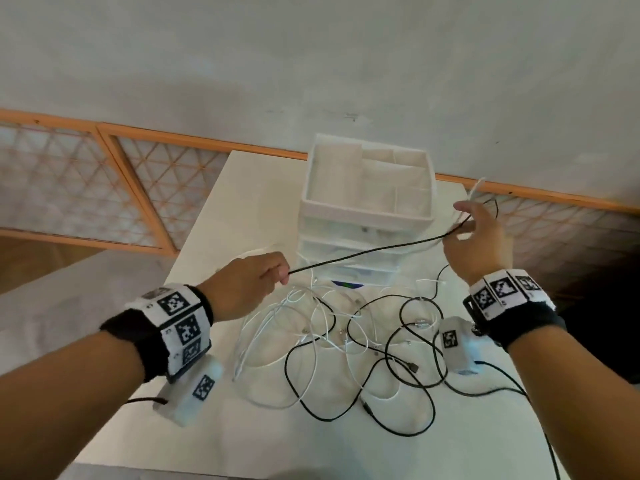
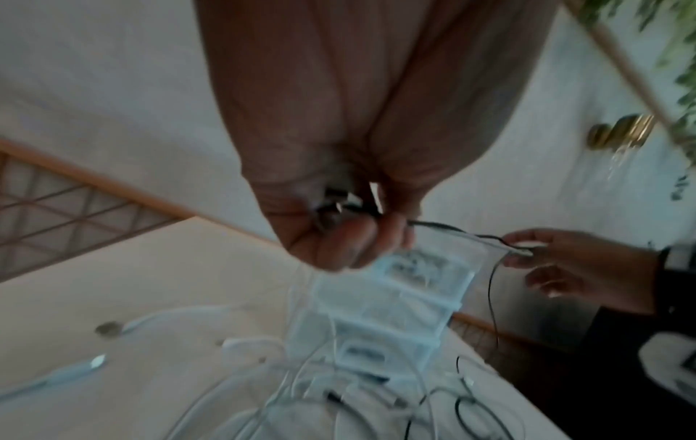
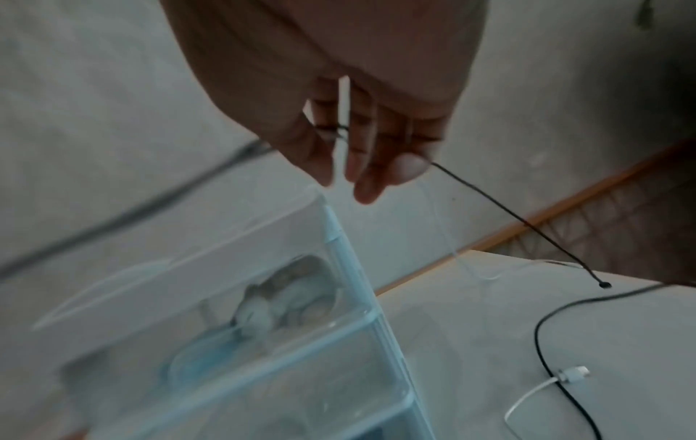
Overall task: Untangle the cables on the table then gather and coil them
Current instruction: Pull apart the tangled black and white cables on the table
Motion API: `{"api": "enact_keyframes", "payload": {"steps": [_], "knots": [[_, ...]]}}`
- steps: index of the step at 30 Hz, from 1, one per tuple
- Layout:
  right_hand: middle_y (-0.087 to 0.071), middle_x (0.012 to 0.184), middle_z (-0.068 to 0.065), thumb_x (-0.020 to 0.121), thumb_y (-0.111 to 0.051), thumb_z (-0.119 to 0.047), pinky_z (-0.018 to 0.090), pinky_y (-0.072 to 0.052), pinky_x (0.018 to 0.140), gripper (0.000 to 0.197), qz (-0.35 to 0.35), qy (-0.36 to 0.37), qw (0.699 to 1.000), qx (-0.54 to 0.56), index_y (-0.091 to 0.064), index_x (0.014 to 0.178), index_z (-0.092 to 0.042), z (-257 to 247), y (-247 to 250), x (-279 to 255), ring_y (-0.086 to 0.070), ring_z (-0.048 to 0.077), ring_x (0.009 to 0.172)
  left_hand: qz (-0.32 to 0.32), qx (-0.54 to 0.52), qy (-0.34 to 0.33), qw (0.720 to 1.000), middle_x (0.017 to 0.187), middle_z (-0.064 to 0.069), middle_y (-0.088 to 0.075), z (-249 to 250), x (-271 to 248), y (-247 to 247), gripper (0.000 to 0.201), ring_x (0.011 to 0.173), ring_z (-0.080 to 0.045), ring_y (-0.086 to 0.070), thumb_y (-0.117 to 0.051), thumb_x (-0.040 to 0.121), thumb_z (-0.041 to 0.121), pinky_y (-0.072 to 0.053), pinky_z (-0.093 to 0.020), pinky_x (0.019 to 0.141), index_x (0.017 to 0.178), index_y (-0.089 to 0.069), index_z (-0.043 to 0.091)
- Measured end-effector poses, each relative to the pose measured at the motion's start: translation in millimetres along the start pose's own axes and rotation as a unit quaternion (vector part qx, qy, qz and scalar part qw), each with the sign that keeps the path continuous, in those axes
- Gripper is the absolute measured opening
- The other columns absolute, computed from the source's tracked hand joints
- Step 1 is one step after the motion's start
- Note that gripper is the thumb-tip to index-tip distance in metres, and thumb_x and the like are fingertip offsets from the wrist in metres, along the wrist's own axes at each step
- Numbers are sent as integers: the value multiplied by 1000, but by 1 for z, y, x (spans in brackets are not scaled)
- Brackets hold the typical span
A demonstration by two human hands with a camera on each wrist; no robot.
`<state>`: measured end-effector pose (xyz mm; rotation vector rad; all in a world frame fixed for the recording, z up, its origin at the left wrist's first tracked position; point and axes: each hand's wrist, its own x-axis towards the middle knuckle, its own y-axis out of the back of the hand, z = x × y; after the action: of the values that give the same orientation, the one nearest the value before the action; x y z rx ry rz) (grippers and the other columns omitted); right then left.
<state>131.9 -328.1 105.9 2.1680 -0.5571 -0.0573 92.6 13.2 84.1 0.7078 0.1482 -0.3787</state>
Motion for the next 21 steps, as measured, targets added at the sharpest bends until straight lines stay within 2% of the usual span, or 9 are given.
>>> {"api": "enact_keyframes", "payload": {"steps": [3,5,6,8,10,13,16,19,21], "knots": [[-64,69,-5,81,-62,-9,29,-43,72,62,-44,66,997,2,-46,137,-30,-23,-15,-44,-61,20,76,75,30,-27,996,64,3,-49,-6,1,-13,29,57,-16,-41,-35,104,16,-34,-26,57,83,-53,24],[-63,61,-3,80,-70,-16,25,-48,64,68,-153,136,978,30,-42,139,-38,-36,-39,-80,-62,10,64,63,28,-60,996,71,-1,-56,3,1,-17,27,64,-19,-47,-37,105,27,-38,-29,62,86,-55,19],[-63,59,-3,81,-71,-25,26,-51,63,61,-223,172,959,27,-45,133,-44,-37,-55,-94,-63,8,61,55,26,-81,995,73,-1,-57,9,1,-19,30,66,-17,-48,-38,104,32,-38,-27,64,86,-55,15],[-60,57,-6,87,-64,-41,30,-51,67,10,-301,185,935,-46,-60,96,-38,-38,-79,-107,-62,12,64,33,22,-111,993,69,1,-52,20,-3,-19,36,65,-13,-45,-40,103,37,-37,-23,64,83,-53,10],[-57,60,-10,92,-59,-42,30,-48,73,28,-312,158,931,-104,-57,68,-30,-30,-85,-94,-60,18,71,-3,33,-121,992,69,3,-50,18,-6,-18,35,66,-12,-45,-41,103,36,-39,-25,67,78,-51,13],[-68,77,-18,88,-69,-25,25,-55,80,9,-180,102,978,14,-74,88,-33,-24,-73,-67,-62,1,66,-73,66,-41,994,77,2,-57,2,-12,-27,29,71,-15,-53,-39,103,28,-43,-25,70,80,-53,19],[-68,101,-20,87,-70,-11,20,-56,66,45,-170,121,969,135,-60,123,-36,-27,-74,-70,-61,2,57,-75,-110,121,984,69,-4,-52,-12,-11,-39,23,53,-18,-49,-38,93,23,-39,-22,46,74,-51,17],[-65,96,-9,87,-66,-16,24,-44,62,33,-183,118,976,8,-45,108,-30,-8,-96,-92,-57,8,66,-17,-215,164,963,67,-9,-50,-21,-8,-35,20,44,-20,-43,-37,93,4,-31,-19,39,83,-52,12],[-64,97,-2,88,-63,-25,28,-43,65,32,-249,80,955,-138,-41,111,-29,15,-110,-109,-57,14,75,19,-206,159,965,65,-6,-51,-25,-6,-29,22,47,-18,-39,-38,98,5,-30,-20,43,84,-54,9]]}}
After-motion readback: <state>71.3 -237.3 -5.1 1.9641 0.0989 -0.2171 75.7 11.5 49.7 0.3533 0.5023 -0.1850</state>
